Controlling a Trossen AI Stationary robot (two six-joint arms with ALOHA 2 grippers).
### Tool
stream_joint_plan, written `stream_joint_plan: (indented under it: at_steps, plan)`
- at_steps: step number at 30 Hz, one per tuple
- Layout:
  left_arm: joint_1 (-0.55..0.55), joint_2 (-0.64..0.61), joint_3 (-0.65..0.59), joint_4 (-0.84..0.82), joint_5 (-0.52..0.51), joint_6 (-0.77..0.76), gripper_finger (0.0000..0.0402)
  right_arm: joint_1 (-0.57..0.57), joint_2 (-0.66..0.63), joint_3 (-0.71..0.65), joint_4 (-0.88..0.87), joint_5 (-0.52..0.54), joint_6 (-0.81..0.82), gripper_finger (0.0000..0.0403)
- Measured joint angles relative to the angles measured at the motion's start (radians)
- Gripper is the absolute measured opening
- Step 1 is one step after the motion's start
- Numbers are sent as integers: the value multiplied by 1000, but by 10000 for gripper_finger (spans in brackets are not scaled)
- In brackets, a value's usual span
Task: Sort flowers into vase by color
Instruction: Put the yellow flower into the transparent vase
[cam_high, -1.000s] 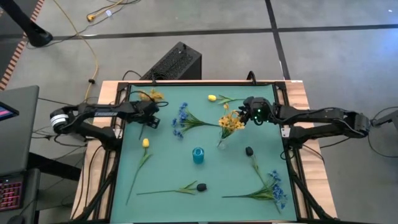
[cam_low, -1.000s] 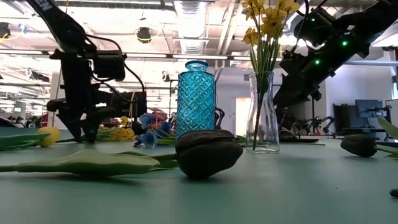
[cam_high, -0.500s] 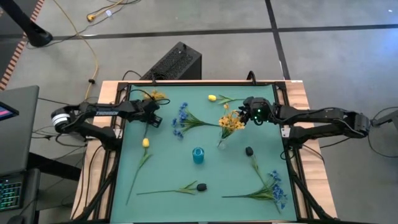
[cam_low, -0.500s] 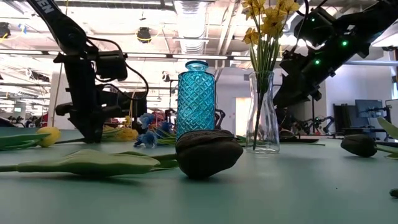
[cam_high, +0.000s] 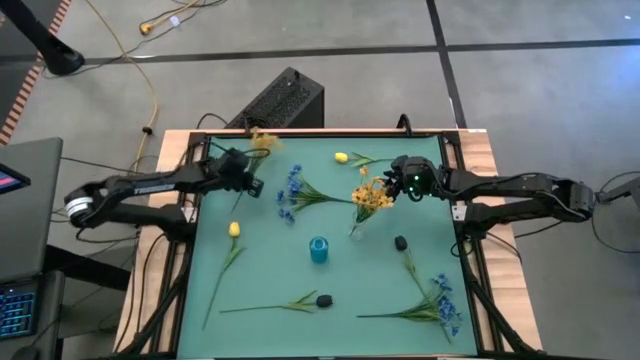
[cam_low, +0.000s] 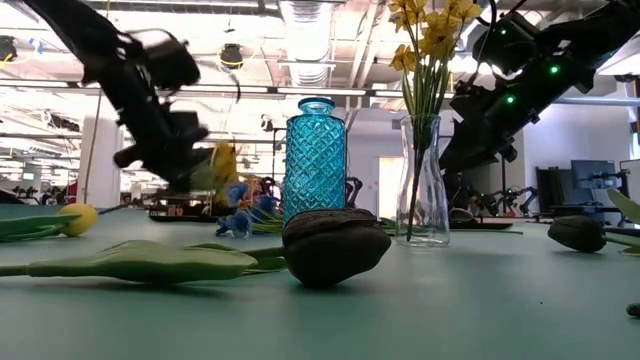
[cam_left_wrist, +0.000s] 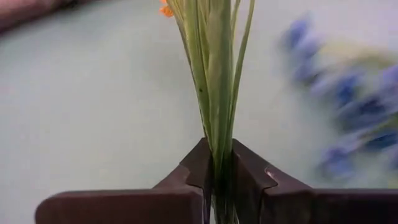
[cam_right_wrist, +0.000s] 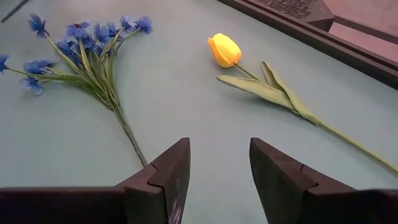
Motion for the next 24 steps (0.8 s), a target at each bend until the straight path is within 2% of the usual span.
stream_joint_plan:
  at_steps: [5,10,19,24]
  plan:
    - [-38,-135,1,155,48,61,19,0,0,0,0,0,1,191]
    - [-89,-211,2,308,96,113,23,0,0,0,1,0,2,191]
    - [-231,-187,3,580,180,306,22,0,0,0,3,0,8,191]
    - [-284,-143,3,769,249,365,21,4,0,0,2,0,11,191]
